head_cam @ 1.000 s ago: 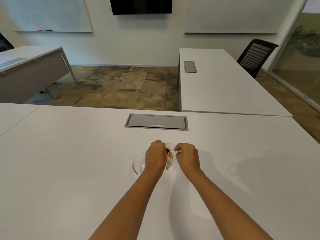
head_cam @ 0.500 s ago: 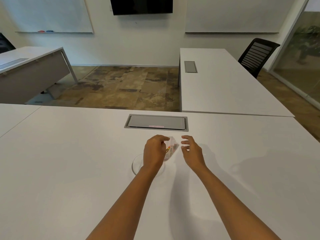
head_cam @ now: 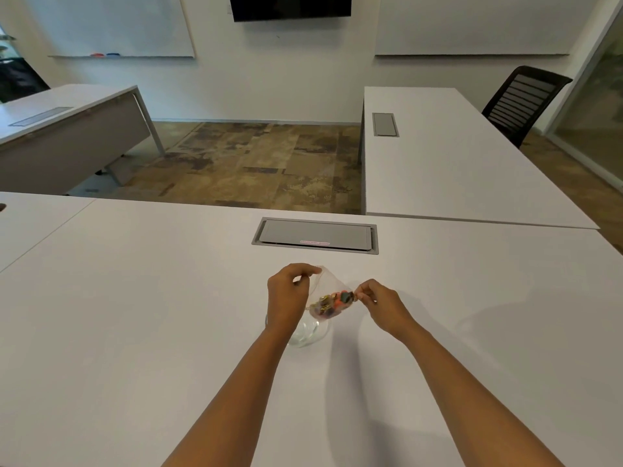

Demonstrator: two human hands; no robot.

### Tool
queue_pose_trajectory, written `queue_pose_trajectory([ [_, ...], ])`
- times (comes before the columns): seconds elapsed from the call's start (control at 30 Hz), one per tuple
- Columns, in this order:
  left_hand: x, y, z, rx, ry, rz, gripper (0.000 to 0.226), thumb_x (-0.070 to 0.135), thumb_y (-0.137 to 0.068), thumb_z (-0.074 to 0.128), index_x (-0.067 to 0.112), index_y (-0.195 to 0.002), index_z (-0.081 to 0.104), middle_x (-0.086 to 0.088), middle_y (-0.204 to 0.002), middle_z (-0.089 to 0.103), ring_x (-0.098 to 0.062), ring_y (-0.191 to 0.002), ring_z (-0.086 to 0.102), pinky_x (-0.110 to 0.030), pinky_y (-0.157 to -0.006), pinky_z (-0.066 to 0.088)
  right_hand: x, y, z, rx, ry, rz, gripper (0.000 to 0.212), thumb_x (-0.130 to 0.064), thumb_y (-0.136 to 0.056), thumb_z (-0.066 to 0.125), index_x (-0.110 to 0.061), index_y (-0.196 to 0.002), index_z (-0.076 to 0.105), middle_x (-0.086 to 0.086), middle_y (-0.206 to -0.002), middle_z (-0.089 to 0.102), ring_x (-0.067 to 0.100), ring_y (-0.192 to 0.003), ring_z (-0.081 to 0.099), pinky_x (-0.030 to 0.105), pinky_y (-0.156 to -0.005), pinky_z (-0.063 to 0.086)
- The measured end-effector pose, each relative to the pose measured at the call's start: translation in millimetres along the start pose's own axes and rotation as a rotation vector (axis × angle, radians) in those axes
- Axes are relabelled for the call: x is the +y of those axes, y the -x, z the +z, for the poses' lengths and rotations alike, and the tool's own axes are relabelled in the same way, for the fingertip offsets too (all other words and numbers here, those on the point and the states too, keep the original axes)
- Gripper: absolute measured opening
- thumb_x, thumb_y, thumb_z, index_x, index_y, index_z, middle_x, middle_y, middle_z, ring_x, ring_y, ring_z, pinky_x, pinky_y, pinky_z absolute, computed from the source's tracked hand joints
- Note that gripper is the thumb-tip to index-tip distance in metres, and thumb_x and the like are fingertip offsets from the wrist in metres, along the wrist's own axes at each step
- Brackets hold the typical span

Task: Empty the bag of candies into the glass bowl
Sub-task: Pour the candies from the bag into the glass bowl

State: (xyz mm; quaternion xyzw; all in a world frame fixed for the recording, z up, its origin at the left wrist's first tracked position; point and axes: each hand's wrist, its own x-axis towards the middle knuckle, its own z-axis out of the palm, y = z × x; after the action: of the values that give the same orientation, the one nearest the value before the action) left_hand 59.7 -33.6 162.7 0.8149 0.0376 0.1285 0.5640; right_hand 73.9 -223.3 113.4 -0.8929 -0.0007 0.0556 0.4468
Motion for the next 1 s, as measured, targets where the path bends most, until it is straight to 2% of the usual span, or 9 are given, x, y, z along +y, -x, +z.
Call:
queue_pose_trajectory([
  [0.1,-10,0,-5,0.002,0.107,-0.083,0.025,0.003,-0.088,0.052,0.017,-0.086,0.073,0.000,-0.093,0.072,-0.014,-0.092,0.065,-0.023,-0.083,0.052,-1,2,5,0.026,-0.030,-0.049,0.011,-0.015,-0.096,0.043,-0.012,-0.097,0.054,0.004,-0.098,0.063,0.014,-0.082,0.054,0.014,-0.062,0.040],
  [0.23,-25,3,-8,0.019,0.188,-0.199,0.015,0.020,-0.087,0.060,0.016,-0.092,0.073,0.001,-0.097,0.073,-0.017,-0.095,0.066,-0.031,-0.087,0.054,-10,4,11,0.116,-0.050,-0.126,0.011,-0.011,-0.095,0.044,-0.013,-0.094,0.055,-0.001,-0.093,0.061,0.012,-0.084,0.056,0.010,-0.066,0.041],
  [0.3,-33,4,-8,0.032,0.166,-0.229,0.020,0.026,-0.086,0.064,0.013,-0.099,0.071,-0.002,-0.103,0.072,-0.019,-0.096,0.065,-0.032,-0.088,0.054,-15,3,14,0.146,-0.049,-0.157,0.012,-0.009,-0.095,0.045,-0.013,-0.095,0.056,0.000,-0.094,0.062,0.012,-0.086,0.056,0.010,-0.070,0.043],
  [0.4,-42,5,-7,0.071,0.159,-0.266,0.016,0.024,-0.086,0.063,0.015,-0.097,0.070,0.000,-0.101,0.070,-0.018,-0.095,0.063,-0.029,-0.087,0.052,-19,3,16,0.156,-0.041,-0.189,0.014,-0.009,-0.094,0.047,-0.012,-0.098,0.060,0.001,-0.098,0.064,0.014,-0.090,0.059,0.020,-0.078,0.050],
  [0.53,-55,6,-10,0.140,0.175,-0.304,0.011,0.022,-0.084,0.067,0.015,-0.092,0.070,0.001,-0.100,0.069,-0.006,-0.088,0.060,-0.013,-0.077,0.044,-24,-1,16,0.154,0.001,-0.209,0.014,-0.010,-0.092,0.052,-0.011,-0.098,0.064,0.004,-0.099,0.067,0.017,-0.089,0.062,0.028,-0.081,0.054],
  [0.6,-61,5,-11,0.164,0.178,-0.356,0.011,0.022,-0.083,0.068,0.015,-0.090,0.070,0.001,-0.098,0.069,-0.009,-0.087,0.062,-0.017,-0.078,0.046,-28,-4,17,0.149,0.022,-0.226,0.014,-0.010,-0.091,0.053,-0.010,-0.098,0.065,0.006,-0.099,0.068,0.018,-0.089,0.063,0.030,-0.082,0.054],
  [0.73,-71,3,-11,0.146,0.216,-0.486,0.017,0.020,-0.084,0.066,0.010,-0.097,0.071,-0.006,-0.089,0.070,-0.026,-0.088,0.066,-0.039,-0.090,0.054,-37,-9,20,0.125,0.077,-0.270,0.013,-0.010,-0.090,0.054,-0.010,-0.096,0.067,0.006,-0.096,0.069,0.016,-0.087,0.062,0.028,-0.080,0.052],
  [0.87,-82,3,-14,0.141,0.212,-0.540,0.022,0.018,-0.086,0.064,0.006,-0.103,0.070,-0.009,-0.088,0.069,-0.028,-0.086,0.067,-0.041,-0.092,0.054,-44,-14,28,0.110,0.141,-0.282,0.014,-0.010,-0.089,0.056,-0.010,-0.096,0.068,0.007,-0.096,0.071,0.016,-0.086,0.063,0.021,-0.077,0.048],
  [1.0,-90,0,-15,0.156,0.217,-0.575,0.023,0.017,-0.087,0.063,0.003,-0.104,0.069,-0.011,-0.090,0.069,-0.027,-0.085,0.065,-0.037,-0.091,0.054,-50,-18,37,0.116,0.160,-0.271,0.013,-0.011,-0.088,0.058,-0.010,-0.096,0.069,0.008,-0.097,0.072,0.018,-0.088,0.064,0.024,-0.080,0.051],
])
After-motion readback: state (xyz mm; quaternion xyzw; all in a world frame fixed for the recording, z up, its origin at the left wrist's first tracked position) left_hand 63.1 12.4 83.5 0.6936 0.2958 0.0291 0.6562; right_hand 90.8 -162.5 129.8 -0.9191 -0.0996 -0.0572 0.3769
